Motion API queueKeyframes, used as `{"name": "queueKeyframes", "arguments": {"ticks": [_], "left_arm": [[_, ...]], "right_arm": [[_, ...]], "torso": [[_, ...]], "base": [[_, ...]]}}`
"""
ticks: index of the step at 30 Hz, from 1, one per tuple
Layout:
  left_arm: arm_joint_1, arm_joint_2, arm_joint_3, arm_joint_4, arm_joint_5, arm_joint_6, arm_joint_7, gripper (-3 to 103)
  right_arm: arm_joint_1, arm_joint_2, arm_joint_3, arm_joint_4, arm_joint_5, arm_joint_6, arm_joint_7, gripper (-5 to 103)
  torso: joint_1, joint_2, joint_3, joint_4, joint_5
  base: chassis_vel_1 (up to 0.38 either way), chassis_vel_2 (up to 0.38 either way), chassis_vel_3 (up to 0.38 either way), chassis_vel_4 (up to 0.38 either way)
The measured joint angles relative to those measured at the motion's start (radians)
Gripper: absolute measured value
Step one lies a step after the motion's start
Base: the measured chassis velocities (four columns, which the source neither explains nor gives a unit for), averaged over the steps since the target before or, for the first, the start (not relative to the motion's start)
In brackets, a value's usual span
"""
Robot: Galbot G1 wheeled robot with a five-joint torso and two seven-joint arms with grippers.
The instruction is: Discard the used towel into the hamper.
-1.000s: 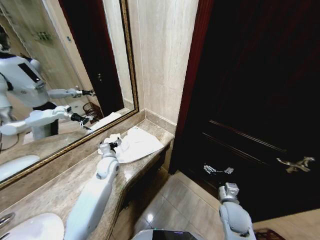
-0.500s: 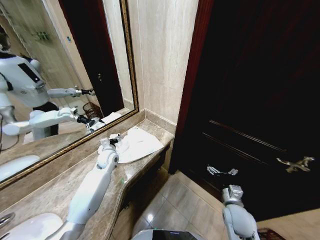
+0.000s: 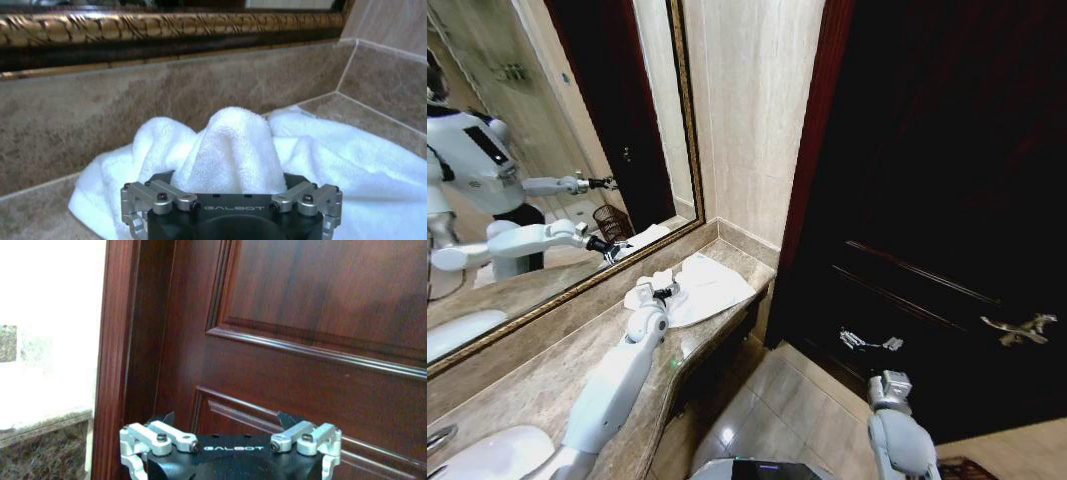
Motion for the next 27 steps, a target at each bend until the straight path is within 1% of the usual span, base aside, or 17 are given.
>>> {"name": "queueKeyframes", "arguments": {"ticks": [7,8,9,10,11,14,15,19,20,22,24,27], "left_arm": [[-0.002,0.0,-0.001,0.011,-0.001,0.006,0.019,101],[-0.002,0.0,-0.001,0.011,-0.001,0.006,0.021,98],[-0.003,0.0,-0.002,0.012,-0.001,0.006,0.024,98],[-0.003,0.0,-0.002,0.015,-0.001,0.003,0.027,93],[-0.003,0.0,-0.002,0.015,-0.001,0.003,0.027,93],[-0.003,-0.002,-0.001,0.038,0.015,-0.028,0.04,77],[-0.003,-0.002,-0.001,0.038,0.015,-0.028,0.04,77],[0.003,0.0,-0.002,0.044,0.019,-0.035,0.048,56],[0.003,0.0,-0.002,0.044,0.019,-0.035,0.048,56],[0.006,0.006,-0.002,0.044,0.02,-0.045,0.065,44],[0.007,0.009,-0.003,0.043,0.022,-0.049,0.074,44],[0.008,0.012,-0.005,0.04,0.022,-0.053,0.088,28]], "right_arm": [[-0.011,-0.001,0.009,0.01,0.009,0.005,0.001,100],[-0.012,-0.001,0.01,0.011,0.01,0.006,0.001,100],[-0.013,-0.001,0.012,0.012,0.011,0.008,0.001,100],[-0.014,-0.001,0.013,0.012,0.012,0.008,0.001,100],[-0.014,-0.001,0.013,0.012,0.012,0.008,0.001,100],[-0.015,-0.002,0.014,0.011,0.014,0.021,0.002,100],[-0.015,-0.002,0.014,0.011,0.014,0.021,0.002,100],[-0.015,0.004,0.012,0.01,0.014,0.025,0.004,100],[-0.015,0.004,0.012,0.01,0.014,0.025,0.004,100],[-0.013,0.008,0.012,0.011,0.013,0.025,0.004,100],[-0.012,0.011,0.012,0.011,0.013,0.026,0.004,100],[-0.007,0.014,0.012,0.012,0.005,0.03,0.007,100]], "torso": [[0.0,0.0,0.0,-0.0001,0.0],[0.0,0.0,0.0,-0.0001,0.0],[0.0,0.0,0.0,-0.0001,0.0],[0.0,0.0,0.0,-0.0001,0.0],[0.0,0.0,0.0,-0.0001,0.0],[0.0,0.0,0.0,-0.0001,0.0],[0.0,0.0,0.0,-0.0001,0.0],[0.0,0.0,0.0,-0.0001,0.0001],[0.0,0.0,0.0,-0.0001,0.0001],[0.0,0.0,0.0,-0.0001,0.0],[0.0,0.0,0.0,-0.0001,0.0],[0.0,0.0,0.0,-0.0001,-0.0002]], "base": [[0.0,0.0,0.0,0.0],[0.0,0.0,0.0,0.0],[0.0,0.0,0.0,0.0],[0.0,0.0,0.0,0.0],[0.0,0.0,0.0,0.0],[0.0,0.0,0.0,0.0],[0.0,0.0,0.0,0.0],[0.0,0.0,0.0,0.0],[0.0,0.0,0.0,0.0],[0.0,0.0,0.0,0.0],[0.0,0.0,0.0,0.0],[0.0,0.0,0.0,0.0]]}}
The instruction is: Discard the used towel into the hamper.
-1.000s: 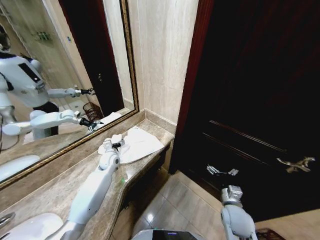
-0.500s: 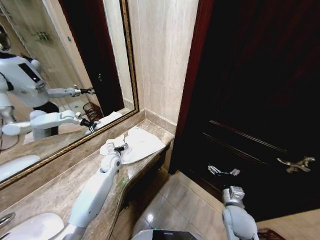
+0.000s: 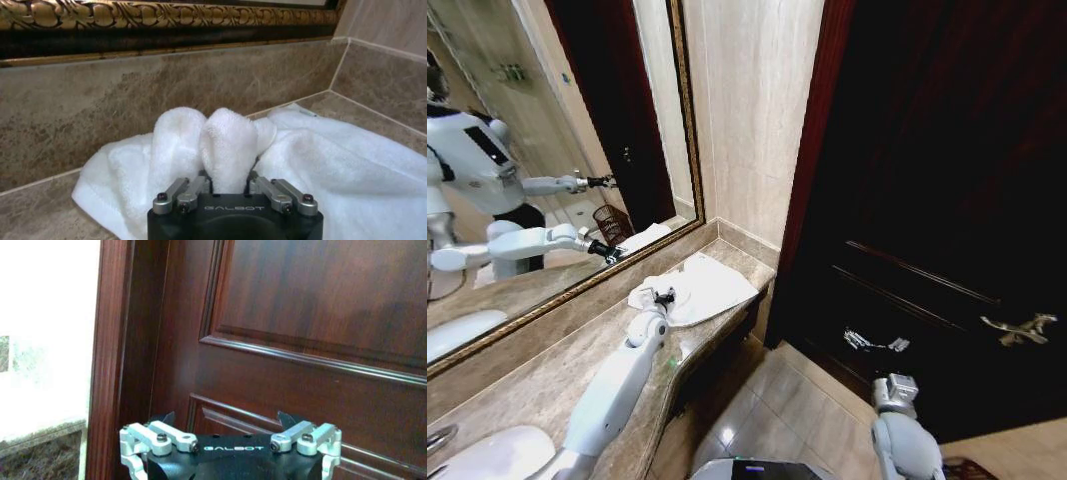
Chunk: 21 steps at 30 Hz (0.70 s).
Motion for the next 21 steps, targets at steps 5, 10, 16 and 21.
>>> {"name": "queueKeyframes", "arguments": {"ticks": [5,10,16,21], "left_arm": [[0.004,0.0,-0.002,-0.009,0.0,-0.003,0.006,15],[0.02,0.001,-0.012,-0.035,0.0,-0.008,0.023,11],[0.058,0.009,-0.031,-0.086,0.011,-0.094,0.071,11],[0.136,0.022,-0.074,-0.18,0.076,-0.207,0.129,11]], "right_arm": [[0.001,0.001,0.0,0.003,-0.008,0.003,0.002,100],[-0.001,0.0,0.0,0.012,-0.007,0.003,0.003,100],[-0.016,0.0,0.001,0.031,0.0,0.004,0.005,100],[-0.039,0.002,0.003,0.061,0.015,0.007,0.006,100]], "torso": [[0.0,0.0,0.0,-0.0001,0.0],[0.0,0.0,0.0,0.0,-0.0001],[0.0,0.0,0.0,-0.0001,0.0001],[0.0,0.0,0.0,-0.0001,0.0001]], "base": [[0.0,0.0,0.0,0.0],[0.0,0.0,0.0,0.0],[0.0,0.0,0.0,0.0],[0.0,0.0,0.0,0.0]]}}
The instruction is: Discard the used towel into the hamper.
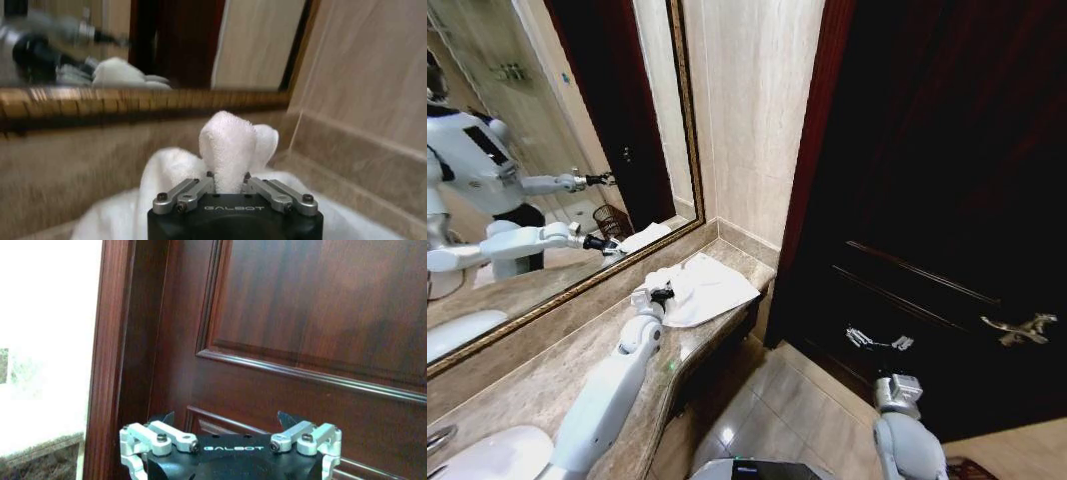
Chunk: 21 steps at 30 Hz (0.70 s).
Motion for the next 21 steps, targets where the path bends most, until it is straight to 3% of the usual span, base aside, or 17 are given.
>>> {"name": "queueKeyframes", "arguments": {"ticks": [2,5,11,14,18,21], "left_arm": [[0.013,0.003,-0.01,-0.012,0.019,-0.022,0.014,11],[0.082,0.024,-0.073,-0.083,0.084,-0.114,0.082,11],[0.208,0.04,-0.164,-0.225,0.105,-0.15,0.147,11],[0.316,0.003,-0.235,-0.307,0.167,-0.196,0.222,11],[0.393,-0.03,-0.267,-0.353,0.214,-0.22,0.25,11],[0.515,-0.075,-0.297,-0.414,0.242,-0.236,0.263,11]], "right_arm": [[-0.005,-0.002,0.0,0.007,0.003,0.0,0.0,100],[-0.016,-0.013,-0.002,0.034,0.021,-0.004,-0.001,100],[-0.034,-0.032,-0.004,0.085,0.091,-0.035,-0.006,100],[-0.064,-0.054,0.002,0.144,0.146,-0.068,-0.028,100],[-0.08,-0.073,0.012,0.176,0.173,-0.089,-0.049,100],[-0.108,-0.108,0.02,0.239,0.28,-0.164,-0.074,100]], "torso": [[0.0,0.0,0.0,0.0,-0.0001],[0.0,0.0,0.0,0.0,-0.0001],[0.0,0.0,0.0,0.0002,0.0002],[0.0,0.0,0.0,0.0002,0.0],[0.0,0.0,0.0,0.0,0.0],[0.0,0.0,0.0,0.0003,0.0]], "base": [[0.0,0.0,0.0,0.0],[0.0,0.0,0.0,0.0],[0.0,0.0,0.0,0.0],[0.0,0.0,0.0,0.0],[0.0,0.0,0.0,0.0],[0.0,0.0,0.0,0.0]]}}
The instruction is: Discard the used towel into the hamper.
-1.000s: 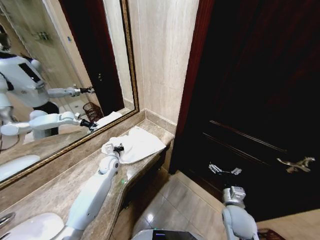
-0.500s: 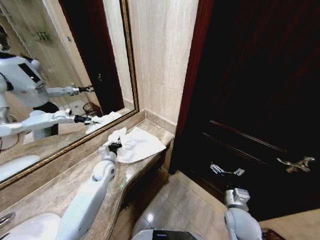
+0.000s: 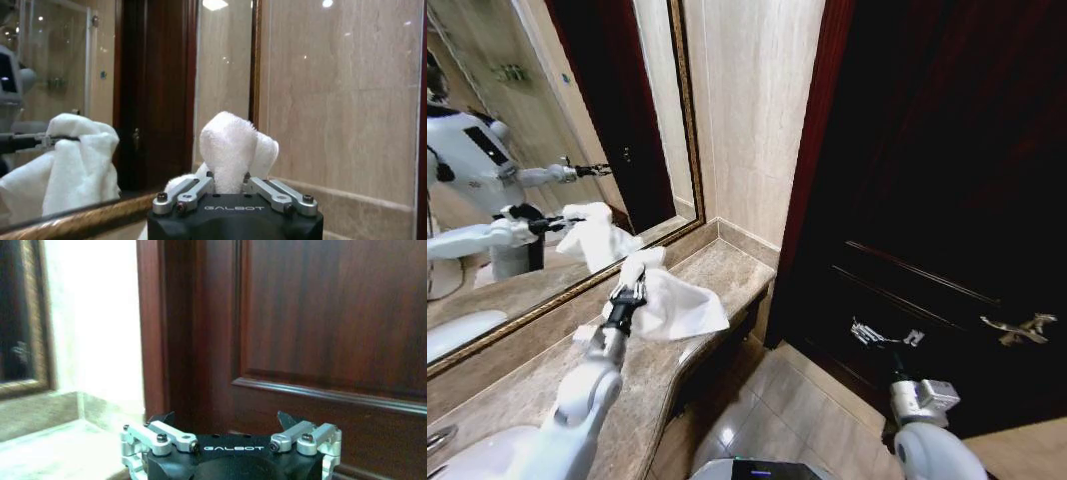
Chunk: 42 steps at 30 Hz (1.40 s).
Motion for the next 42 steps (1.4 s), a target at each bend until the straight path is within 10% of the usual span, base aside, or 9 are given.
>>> {"name": "queueKeyframes", "arguments": {"ticks": [42], "left_arm": [[0.111,-0.03,-0.04,-0.141,0.045,-0.003,0.006,11]], "right_arm": [[-0.037,-0.052,0.026,0.011,0.075,0.045,-0.013,100]], "torso": [[0.0,0.0,0.0,-0.0002,0.0]], "base": [[0.021,-0.022,-0.021,0.024]]}}
